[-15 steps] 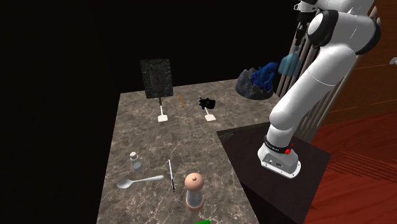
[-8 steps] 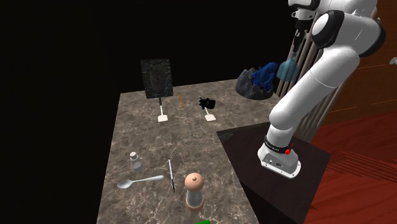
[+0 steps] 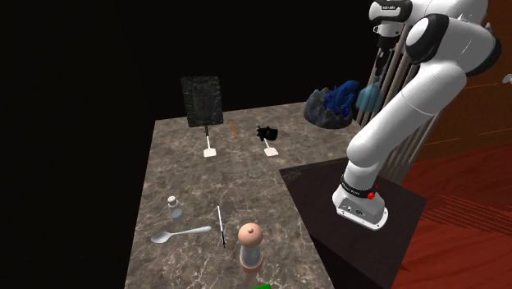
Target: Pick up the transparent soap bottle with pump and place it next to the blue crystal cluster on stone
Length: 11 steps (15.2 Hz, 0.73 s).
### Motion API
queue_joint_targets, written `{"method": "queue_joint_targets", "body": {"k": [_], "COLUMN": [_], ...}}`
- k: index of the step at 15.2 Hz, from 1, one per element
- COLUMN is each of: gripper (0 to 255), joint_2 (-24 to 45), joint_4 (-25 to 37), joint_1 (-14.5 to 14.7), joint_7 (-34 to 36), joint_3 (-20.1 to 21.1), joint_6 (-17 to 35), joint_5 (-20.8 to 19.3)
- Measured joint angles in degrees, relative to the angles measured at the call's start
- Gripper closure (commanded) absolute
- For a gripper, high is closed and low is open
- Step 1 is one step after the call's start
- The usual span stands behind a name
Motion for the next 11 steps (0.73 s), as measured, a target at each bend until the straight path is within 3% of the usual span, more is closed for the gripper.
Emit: {"method": "queue_joint_targets", "body": {"k": [11], "gripper": [255], "joint_2": [-0.1], "joint_4": [-8.09], "joint_1": [-0.25], "joint_7": [0.9], "joint_3": [-1.96], "joint_6": [8.15], "joint_5": [-1.0]}}
